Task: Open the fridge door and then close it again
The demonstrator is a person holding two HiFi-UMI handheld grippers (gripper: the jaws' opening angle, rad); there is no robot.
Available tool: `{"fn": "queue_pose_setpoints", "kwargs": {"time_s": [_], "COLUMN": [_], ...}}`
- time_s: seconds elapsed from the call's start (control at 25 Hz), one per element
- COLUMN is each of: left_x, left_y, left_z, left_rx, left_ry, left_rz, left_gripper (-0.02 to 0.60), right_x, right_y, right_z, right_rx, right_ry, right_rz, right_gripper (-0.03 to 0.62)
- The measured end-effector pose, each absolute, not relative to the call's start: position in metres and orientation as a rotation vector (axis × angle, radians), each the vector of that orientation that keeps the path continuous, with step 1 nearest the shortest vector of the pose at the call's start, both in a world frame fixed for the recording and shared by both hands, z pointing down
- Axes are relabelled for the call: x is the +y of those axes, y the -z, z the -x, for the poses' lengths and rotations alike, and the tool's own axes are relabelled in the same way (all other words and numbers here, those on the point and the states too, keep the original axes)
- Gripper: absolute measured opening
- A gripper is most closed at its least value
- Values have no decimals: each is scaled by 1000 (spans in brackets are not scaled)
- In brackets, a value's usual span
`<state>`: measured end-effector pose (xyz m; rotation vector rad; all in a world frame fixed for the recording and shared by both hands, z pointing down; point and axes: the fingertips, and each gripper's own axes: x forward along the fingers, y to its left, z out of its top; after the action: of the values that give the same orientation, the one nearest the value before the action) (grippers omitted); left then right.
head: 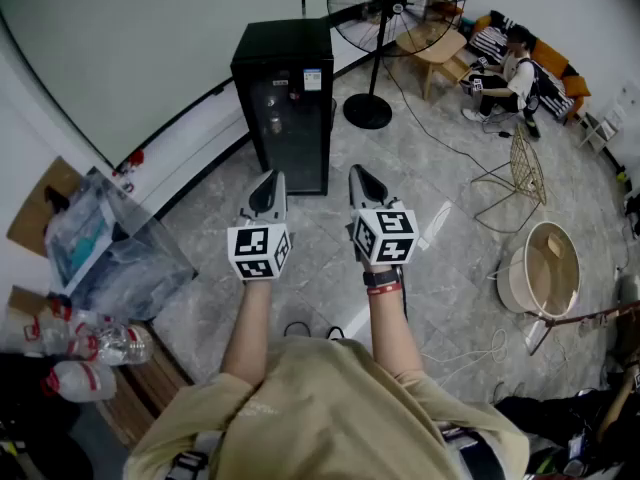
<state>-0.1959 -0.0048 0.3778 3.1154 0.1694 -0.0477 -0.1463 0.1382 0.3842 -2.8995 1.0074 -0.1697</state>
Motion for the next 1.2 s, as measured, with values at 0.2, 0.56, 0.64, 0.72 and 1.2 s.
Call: {"fn": "queue_pose_setpoints", "kwargs": {"time_s": [0.2, 0.56, 0.64, 0.72, 1.2], "left_x": [25, 41, 39, 36, -29], "left_y": [-386, -421, -425, -430, -440], "left_z": [190, 189, 187, 183, 91], "left_rx": [162, 72, 30, -7, 86], "left_ry": [37, -84, -106, -119, -118], "left_rz": [-3102, -3094, -3091, -3087, -3111], "left_gripper": [15, 15, 15, 15, 15], "right_x": [162, 176, 174, 170, 94], "right_y": [-394, -416, -420, -426, -437], "right_z": [138, 135, 134, 130, 42], "right_rx": [1036, 1130, 1149, 1155, 1157], "right_ry": [197, 238, 244, 262, 286], "right_rz": [2881, 2827, 2809, 2812, 2846], "right_gripper": [21, 21, 21, 20, 21]}}
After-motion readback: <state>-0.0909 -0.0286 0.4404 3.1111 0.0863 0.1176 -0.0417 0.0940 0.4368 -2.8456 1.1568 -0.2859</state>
